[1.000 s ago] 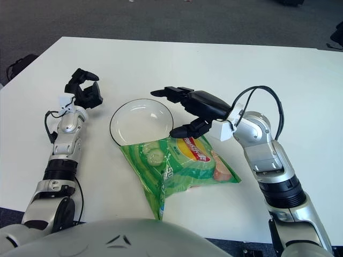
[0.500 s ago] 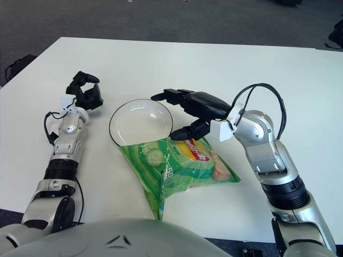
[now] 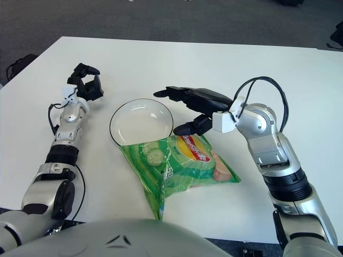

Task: Put the snack into the plate.

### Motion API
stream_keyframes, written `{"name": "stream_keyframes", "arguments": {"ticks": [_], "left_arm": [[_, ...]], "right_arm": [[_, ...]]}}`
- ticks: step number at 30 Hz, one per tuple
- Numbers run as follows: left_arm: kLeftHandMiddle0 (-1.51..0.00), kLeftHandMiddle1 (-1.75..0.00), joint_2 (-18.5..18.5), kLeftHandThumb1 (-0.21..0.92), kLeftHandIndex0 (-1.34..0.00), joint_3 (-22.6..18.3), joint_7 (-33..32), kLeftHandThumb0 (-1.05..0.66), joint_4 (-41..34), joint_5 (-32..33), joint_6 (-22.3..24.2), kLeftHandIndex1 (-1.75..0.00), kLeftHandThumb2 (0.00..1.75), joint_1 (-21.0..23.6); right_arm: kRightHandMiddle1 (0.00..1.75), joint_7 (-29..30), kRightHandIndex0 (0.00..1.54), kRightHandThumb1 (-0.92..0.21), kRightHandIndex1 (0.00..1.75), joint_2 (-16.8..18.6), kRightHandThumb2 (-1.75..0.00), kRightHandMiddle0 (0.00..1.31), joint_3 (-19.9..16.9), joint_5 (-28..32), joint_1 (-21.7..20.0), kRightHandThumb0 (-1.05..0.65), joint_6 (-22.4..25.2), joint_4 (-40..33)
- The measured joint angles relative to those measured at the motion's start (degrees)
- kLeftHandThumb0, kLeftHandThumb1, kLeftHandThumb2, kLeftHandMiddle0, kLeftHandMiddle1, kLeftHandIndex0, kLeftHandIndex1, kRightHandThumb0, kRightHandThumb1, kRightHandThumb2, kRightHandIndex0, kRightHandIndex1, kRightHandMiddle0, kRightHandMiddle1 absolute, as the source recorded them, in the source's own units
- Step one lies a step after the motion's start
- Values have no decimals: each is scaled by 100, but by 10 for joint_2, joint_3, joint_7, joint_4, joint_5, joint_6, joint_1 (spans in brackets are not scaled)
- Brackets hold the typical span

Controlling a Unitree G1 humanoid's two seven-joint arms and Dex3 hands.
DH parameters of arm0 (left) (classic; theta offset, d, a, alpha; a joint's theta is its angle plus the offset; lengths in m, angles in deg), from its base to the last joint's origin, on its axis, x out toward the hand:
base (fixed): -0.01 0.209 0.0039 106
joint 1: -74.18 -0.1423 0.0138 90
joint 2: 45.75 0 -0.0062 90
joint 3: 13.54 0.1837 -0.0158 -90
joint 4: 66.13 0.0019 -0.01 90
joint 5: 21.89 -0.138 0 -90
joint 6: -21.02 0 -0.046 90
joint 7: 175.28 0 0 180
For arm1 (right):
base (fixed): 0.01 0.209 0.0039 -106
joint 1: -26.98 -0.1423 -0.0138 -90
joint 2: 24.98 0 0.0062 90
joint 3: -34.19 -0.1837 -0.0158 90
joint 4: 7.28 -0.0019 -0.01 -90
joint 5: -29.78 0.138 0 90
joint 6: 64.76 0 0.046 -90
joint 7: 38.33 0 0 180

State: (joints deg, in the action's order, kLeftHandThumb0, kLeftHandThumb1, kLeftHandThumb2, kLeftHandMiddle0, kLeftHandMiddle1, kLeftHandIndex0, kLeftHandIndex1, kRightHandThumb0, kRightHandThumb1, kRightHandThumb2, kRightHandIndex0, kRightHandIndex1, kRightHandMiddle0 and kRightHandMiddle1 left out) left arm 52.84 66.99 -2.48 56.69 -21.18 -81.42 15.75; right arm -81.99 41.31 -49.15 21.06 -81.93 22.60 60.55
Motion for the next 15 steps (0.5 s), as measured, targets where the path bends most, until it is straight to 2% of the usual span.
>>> {"name": "stream_keyframes", "arguments": {"ticks": [5, 8, 15], "left_arm": [[-117, -175, -4, 54, -44, 0, -4, -41, 26, -6, -8, -175, 103, 26], [-118, -175, -4, 54, -44, 0, -7, -41, 39, -10, -12, -175, 103, 39], [-122, -175, -9, 52, -45, 3, -15, -42, 48, -17, -12, -175, 106, 56]], "right_arm": [[1, 0, 14, -92, 4, -3, -60, 0, 0, 0, -19, -101, -18, 27], [0, 2, 13, -92, 4, -3, -60, 0, -1, 1, -20, -101, -44, 52], [2, 16, 17, -92, 6, 5, -65, 2, -2, 2, -21, -104, -70, 76]]}}
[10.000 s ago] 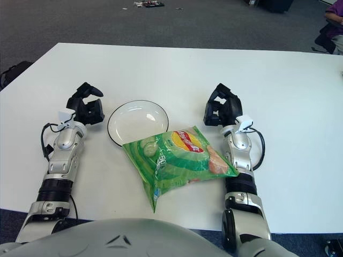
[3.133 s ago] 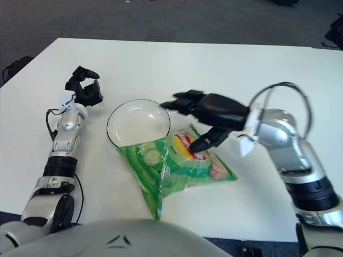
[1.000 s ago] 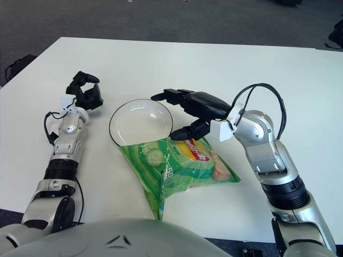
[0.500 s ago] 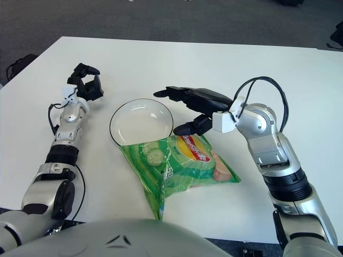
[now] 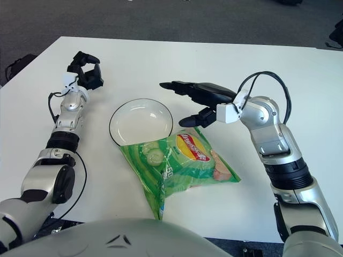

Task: Put the snack into the plate.

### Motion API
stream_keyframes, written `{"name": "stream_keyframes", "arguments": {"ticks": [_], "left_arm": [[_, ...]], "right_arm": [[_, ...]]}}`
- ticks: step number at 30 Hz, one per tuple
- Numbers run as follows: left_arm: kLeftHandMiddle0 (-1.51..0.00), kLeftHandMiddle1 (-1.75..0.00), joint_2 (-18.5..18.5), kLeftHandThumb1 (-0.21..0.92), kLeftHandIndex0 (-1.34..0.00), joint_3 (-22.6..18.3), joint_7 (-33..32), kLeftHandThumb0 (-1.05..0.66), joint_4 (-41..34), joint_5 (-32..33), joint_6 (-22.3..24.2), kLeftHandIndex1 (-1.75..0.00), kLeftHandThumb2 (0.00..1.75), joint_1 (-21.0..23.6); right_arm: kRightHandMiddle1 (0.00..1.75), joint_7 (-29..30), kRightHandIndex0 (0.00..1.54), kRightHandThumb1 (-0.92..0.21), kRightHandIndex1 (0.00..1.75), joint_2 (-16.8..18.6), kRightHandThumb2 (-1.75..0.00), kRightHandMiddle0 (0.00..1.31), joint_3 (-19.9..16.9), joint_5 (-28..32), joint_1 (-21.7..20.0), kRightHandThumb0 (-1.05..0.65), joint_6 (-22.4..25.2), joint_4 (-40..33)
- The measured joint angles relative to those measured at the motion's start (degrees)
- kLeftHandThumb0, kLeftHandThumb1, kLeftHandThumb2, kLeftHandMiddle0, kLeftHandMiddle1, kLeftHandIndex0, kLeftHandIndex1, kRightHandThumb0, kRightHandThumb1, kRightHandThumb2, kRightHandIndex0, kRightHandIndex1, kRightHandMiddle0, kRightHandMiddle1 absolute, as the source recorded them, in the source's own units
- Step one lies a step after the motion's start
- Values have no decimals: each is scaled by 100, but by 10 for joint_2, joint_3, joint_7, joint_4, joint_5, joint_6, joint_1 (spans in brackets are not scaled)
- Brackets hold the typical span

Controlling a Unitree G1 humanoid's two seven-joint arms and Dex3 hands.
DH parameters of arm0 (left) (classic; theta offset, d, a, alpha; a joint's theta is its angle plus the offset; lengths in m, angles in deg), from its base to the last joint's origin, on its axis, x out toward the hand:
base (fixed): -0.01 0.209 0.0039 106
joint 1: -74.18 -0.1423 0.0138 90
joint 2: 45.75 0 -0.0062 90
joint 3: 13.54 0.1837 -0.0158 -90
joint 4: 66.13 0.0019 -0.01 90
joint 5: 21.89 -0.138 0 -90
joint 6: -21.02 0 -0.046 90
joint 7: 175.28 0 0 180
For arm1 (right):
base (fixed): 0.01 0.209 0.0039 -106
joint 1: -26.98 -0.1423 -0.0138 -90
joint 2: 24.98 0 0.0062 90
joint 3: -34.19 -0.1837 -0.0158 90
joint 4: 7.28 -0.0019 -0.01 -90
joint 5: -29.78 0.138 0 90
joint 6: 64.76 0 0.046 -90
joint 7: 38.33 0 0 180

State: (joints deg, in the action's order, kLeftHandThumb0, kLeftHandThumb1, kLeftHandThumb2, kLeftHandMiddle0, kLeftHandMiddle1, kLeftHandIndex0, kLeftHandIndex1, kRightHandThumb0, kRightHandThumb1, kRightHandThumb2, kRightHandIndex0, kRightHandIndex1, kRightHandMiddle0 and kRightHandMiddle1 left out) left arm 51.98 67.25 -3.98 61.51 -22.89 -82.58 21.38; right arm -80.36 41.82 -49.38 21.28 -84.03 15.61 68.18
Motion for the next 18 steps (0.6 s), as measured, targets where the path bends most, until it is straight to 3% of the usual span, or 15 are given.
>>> {"name": "stream_keyframes", "arguments": {"ticks": [9, 18], "left_arm": [[-122, -175, 0, 51, -46, 4, -6, -42, 7, -1, 8, -175, 107, 16], [-122, -175, -6, 51, -46, 8, -6, -42, 14, -2, 12, -175, 107, 23]], "right_arm": [[1, -7, 20, -92, 8, 4, -59, 0, 0, 27, -27, -102, -38, 9], [0, -36, 17, -92, 6, 3, -47, 0, -3, 80, -27, -94, -66, 17]]}}
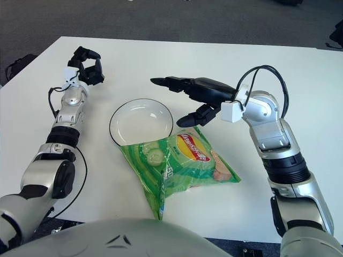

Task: Put the snack into the plate.

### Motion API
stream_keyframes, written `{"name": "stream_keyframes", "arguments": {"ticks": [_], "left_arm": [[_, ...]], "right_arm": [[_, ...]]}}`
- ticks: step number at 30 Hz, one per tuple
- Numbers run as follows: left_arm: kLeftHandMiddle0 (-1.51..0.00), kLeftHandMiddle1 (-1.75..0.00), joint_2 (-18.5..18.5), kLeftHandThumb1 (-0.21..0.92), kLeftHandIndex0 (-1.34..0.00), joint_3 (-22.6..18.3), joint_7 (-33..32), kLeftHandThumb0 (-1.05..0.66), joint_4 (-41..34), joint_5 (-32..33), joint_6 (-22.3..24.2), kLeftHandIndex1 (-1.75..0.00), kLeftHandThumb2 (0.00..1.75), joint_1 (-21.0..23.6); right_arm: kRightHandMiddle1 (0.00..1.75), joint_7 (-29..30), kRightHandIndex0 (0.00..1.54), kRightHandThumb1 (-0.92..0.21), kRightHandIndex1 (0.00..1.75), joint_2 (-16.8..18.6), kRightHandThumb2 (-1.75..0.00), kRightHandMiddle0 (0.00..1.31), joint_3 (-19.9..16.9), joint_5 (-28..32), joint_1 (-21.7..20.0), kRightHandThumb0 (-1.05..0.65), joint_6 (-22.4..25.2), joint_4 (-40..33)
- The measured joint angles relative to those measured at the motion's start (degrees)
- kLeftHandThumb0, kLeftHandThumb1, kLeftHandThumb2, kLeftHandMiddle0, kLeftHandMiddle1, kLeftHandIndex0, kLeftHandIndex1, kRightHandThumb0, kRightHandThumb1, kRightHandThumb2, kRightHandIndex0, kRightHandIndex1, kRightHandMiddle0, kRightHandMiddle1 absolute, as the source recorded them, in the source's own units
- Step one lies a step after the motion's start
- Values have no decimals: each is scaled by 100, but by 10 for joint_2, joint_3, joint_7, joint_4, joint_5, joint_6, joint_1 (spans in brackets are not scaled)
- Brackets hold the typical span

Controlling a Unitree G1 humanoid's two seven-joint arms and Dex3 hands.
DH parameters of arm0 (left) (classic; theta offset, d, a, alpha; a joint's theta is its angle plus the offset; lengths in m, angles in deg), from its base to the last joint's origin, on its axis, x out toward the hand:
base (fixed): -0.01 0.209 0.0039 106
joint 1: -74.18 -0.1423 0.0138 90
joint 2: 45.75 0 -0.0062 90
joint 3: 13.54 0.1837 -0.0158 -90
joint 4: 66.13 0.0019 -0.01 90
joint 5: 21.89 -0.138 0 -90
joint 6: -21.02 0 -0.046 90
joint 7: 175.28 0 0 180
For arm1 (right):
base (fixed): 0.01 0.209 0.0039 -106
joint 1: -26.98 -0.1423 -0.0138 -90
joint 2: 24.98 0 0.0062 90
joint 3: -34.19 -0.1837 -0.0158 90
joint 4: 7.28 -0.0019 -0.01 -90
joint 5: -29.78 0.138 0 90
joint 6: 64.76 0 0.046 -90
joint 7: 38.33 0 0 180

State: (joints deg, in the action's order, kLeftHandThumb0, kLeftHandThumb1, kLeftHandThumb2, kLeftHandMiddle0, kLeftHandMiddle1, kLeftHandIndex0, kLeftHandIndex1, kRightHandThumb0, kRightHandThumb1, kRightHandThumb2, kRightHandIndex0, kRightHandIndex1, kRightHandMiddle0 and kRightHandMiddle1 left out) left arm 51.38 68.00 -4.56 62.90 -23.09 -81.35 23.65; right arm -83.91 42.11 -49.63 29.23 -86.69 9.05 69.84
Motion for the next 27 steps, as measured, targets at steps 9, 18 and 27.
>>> {"name": "stream_keyframes", "arguments": {"ticks": [9, 18, 27], "left_arm": [[-120, -175, -1, 51, -46, 5, 0, -42, 4, -3, 1, -175, 107, 9], [-119, -175, -1, 51, -46, 6, -1, -42, 9, -3, 7, -175, 107, 23], [-119, -175, -1, 51, -46, 6, -5, -42, 12, -5, 8, -175, 107, 35]], "right_arm": [[0, -15, 18, -92, 6, -2, -47, 0, 0, 16, 0, -93, -28, 17], [0, -15, 24, -92, 9, -18, -68, 0, -1, -32, -9, -95, -7, 18], [2, -14, 20, -92, 6, -36, -76, 3, -2, -70, -29, -98, 66, 2]]}}
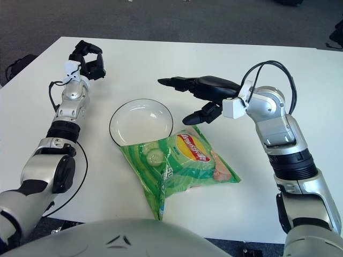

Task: Put the snack into the plate.

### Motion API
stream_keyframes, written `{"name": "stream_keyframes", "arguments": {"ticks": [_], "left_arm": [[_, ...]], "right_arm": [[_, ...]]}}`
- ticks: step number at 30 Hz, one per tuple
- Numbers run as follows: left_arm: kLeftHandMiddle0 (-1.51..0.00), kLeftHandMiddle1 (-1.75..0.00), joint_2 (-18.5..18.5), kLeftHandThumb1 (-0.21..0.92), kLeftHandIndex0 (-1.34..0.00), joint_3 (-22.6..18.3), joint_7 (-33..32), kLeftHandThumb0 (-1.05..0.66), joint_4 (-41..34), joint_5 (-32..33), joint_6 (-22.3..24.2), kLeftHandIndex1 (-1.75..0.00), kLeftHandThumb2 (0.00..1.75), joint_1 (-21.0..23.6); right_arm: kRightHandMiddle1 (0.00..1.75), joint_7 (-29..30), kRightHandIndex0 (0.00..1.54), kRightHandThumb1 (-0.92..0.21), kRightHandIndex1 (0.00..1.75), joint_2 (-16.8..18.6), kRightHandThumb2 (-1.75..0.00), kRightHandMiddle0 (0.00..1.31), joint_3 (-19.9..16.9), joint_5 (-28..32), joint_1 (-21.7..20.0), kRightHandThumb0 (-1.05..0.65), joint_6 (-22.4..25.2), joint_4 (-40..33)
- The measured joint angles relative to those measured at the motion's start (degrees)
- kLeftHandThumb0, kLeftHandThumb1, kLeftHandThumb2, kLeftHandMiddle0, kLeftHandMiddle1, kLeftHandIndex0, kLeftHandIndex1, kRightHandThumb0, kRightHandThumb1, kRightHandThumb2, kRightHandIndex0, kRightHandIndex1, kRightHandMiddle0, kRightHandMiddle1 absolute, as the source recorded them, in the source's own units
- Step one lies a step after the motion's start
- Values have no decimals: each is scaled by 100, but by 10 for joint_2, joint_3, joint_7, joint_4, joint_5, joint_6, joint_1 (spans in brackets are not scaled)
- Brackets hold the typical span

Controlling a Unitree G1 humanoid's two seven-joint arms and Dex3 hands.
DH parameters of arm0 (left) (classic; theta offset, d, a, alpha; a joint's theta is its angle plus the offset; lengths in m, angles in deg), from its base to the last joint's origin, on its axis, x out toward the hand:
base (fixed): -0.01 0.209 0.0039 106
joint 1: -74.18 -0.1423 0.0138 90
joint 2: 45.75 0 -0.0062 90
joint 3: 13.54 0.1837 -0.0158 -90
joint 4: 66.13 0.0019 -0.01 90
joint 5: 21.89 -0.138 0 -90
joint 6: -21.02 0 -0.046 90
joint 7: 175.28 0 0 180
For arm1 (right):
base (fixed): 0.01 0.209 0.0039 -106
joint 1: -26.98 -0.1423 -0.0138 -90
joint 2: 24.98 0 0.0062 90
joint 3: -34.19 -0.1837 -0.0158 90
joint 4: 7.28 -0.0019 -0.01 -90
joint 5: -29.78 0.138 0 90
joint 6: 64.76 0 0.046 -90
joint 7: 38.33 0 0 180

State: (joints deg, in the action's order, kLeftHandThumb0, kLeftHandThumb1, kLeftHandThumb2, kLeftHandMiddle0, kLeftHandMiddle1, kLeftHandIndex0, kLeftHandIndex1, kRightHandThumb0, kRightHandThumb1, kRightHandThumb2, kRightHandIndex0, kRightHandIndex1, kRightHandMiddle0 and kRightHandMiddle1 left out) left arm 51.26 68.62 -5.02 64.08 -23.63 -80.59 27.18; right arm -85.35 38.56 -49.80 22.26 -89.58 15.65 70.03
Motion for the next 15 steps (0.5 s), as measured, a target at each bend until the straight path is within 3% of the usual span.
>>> {"name": "stream_keyframes", "arguments": {"ticks": [8, 15], "left_arm": [[-120, -175, 0, 52, -46, 0, -3, -42, 0, -4, 4, -175, 106, 3], [-122, -175, -2, 49, -48, 0, -4, -43, 1, -6, 7, -175, 110, 7]], "right_arm": [[12, 3, 17, -92, 5, -1, -77, 1, 0, -8, -15, -101, 15, -1], [24, -23, 21, -92, 7, 0, -69, 0, 0, 51, -15, -98, 7, -17]]}}
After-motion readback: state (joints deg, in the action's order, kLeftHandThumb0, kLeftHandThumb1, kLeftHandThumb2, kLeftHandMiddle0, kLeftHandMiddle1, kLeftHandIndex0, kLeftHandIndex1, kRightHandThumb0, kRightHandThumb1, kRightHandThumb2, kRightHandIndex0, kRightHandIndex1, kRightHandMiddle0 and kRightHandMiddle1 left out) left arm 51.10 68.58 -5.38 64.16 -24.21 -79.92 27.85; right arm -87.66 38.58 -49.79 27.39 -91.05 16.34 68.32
